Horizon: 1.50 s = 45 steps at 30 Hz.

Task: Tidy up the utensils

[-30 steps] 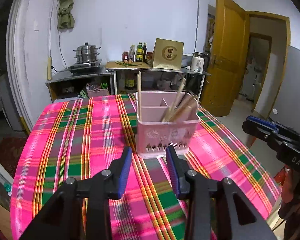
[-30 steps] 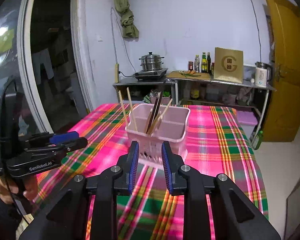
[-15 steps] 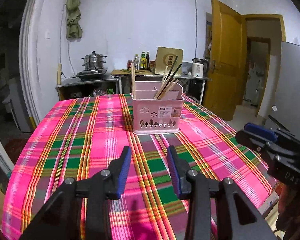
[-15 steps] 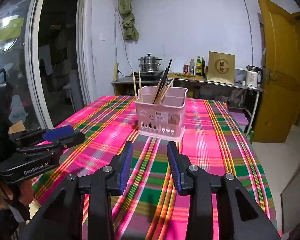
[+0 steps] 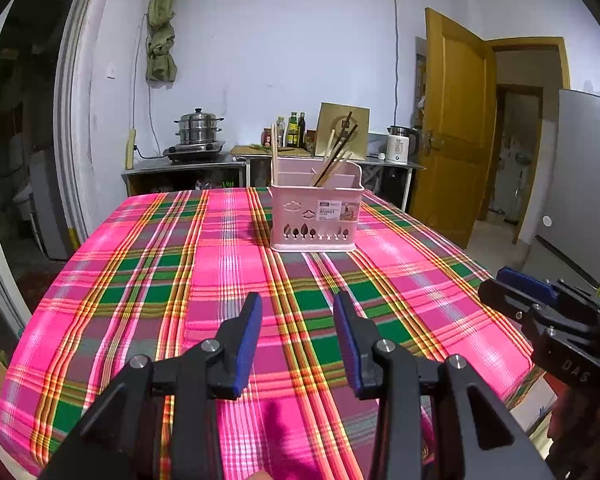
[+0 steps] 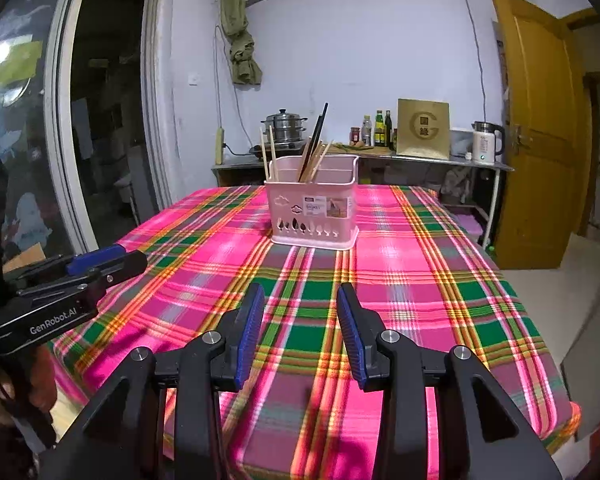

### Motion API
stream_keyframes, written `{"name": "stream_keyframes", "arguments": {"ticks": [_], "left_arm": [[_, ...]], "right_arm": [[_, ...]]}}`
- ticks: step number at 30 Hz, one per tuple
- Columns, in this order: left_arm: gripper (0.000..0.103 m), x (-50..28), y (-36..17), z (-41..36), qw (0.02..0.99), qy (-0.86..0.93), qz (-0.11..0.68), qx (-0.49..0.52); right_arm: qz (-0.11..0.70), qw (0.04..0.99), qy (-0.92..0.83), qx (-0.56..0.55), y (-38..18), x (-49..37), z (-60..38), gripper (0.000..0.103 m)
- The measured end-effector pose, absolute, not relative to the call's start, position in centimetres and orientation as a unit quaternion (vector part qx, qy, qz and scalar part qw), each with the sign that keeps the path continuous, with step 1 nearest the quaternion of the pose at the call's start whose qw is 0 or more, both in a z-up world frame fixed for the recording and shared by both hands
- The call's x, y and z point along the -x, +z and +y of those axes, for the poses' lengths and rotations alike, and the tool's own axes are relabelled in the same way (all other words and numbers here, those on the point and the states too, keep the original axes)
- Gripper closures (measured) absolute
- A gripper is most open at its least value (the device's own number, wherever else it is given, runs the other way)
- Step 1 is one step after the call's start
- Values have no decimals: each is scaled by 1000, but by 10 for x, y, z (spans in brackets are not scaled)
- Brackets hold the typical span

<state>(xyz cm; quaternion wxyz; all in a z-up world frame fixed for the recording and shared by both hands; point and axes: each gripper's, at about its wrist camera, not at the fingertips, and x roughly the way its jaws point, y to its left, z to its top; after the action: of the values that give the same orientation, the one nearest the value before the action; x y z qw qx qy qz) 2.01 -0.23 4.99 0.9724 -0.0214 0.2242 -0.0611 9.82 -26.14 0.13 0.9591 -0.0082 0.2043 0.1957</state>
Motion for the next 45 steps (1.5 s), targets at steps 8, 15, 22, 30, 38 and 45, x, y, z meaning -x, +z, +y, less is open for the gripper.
{"name": "stream_keyframes", "arguments": {"ticks": [8, 15, 22, 30, 38, 45], "left_arm": [[64, -16, 36, -7, 970, -66, 233, 23], [64, -15, 33, -7, 969, -64, 236, 27], [64, -13, 32, -7, 969, -63, 238, 26], [64, -13, 31, -8, 969, -61, 238, 28], [64, -13, 30, -9, 968, -59, 241, 27], [64, -13, 30, -9, 968, -57, 242, 26]], "right_arm": [[206, 959, 196, 12, -5, -93, -262, 64], [205, 959, 195, 14, -5, -89, -262, 64], [208, 958, 196, 15, -5, -89, -262, 64], [210, 958, 197, 16, -5, -89, -260, 64], [212, 957, 198, 16, -5, -91, -258, 64], [214, 956, 198, 15, -6, -92, -257, 64]]}}
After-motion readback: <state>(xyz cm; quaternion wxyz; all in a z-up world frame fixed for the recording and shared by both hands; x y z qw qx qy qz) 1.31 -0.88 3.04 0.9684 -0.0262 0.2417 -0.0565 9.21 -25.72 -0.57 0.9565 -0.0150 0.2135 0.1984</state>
